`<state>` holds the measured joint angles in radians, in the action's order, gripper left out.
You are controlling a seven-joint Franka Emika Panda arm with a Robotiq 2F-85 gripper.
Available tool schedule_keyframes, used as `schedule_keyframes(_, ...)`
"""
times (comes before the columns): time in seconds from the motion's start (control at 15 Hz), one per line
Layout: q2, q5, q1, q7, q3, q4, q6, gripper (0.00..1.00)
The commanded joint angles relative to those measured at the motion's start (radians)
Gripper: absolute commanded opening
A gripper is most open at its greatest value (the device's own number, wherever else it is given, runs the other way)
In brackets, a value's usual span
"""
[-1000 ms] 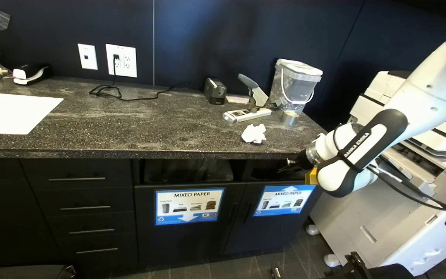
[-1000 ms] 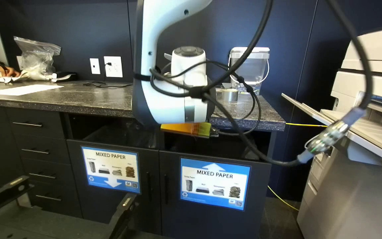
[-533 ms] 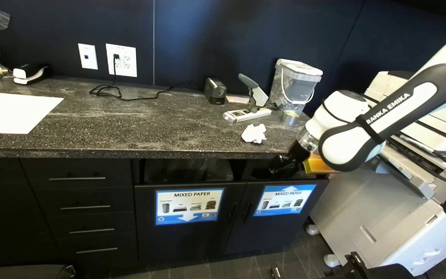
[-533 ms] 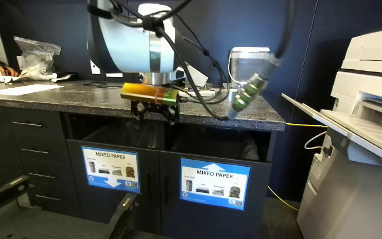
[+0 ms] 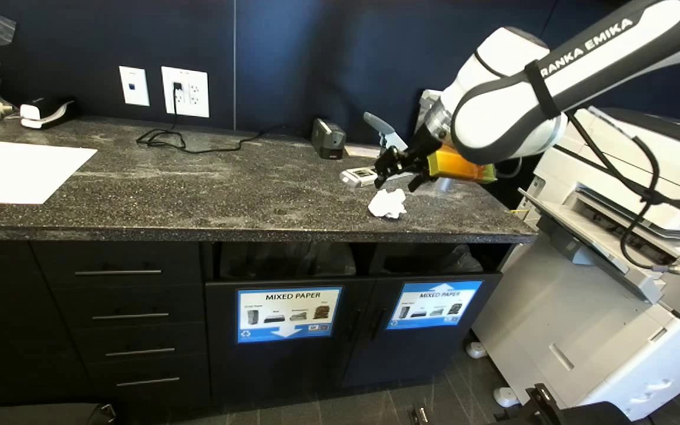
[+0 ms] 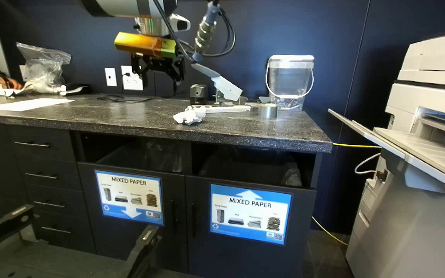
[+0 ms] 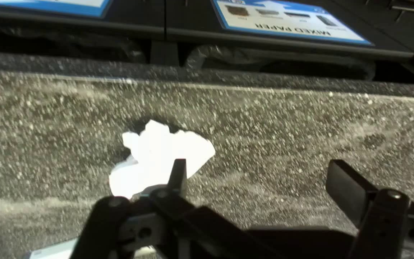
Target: Pick up the papers from the counter and throw them in the bin
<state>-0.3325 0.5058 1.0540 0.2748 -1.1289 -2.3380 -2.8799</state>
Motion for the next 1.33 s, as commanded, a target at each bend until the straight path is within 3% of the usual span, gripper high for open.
schedule_keyframes(0.0, 0.044, 0.0, -0.038, 0.007, -0.022, 0.113, 0.101, 1.0)
schedule_keyframes(0.07, 0.126, -0.187, -0.175, -0.126, 0.104, 0.129, 0.092, 1.0)
schedule_keyframes(0.2, 0.167, -0.223, -0.318, -0.152, 0.261, 0.16, 0.121, 1.0)
schedule_keyframes(0.27, 0.102, -0.053, -0.276, -0.037, 0.227, 0.192, 0.161, 1.0)
schedule_keyframes(0.33, 0.097, -0.027, -0.32, -0.032, 0.275, 0.216, 0.192, 1.0)
schedule_keyframes(0.6, -0.01, 0.129, -0.417, 0.061, 0.362, 0.316, 0.363, 1.0)
schedule_keyframes(0.87, -0.158, 0.168, -0.482, 0.056, 0.416, 0.436, 0.422, 1.0)
schedule_keyframes(0.93, -0.134, 0.023, -0.639, -0.04, 0.592, 0.459, 0.384, 1.0)
schedule_keyframes(1.0, -0.162, -0.028, -0.684, -0.063, 0.64, 0.498, 0.388, 1.0)
schedule_keyframes(1.13, -0.203, -0.175, -0.823, -0.137, 0.801, 0.576, 0.404, 1.0)
schedule_keyframes(1.27, -0.261, -0.276, -0.904, -0.169, 0.9, 0.656, 0.423, 1.0)
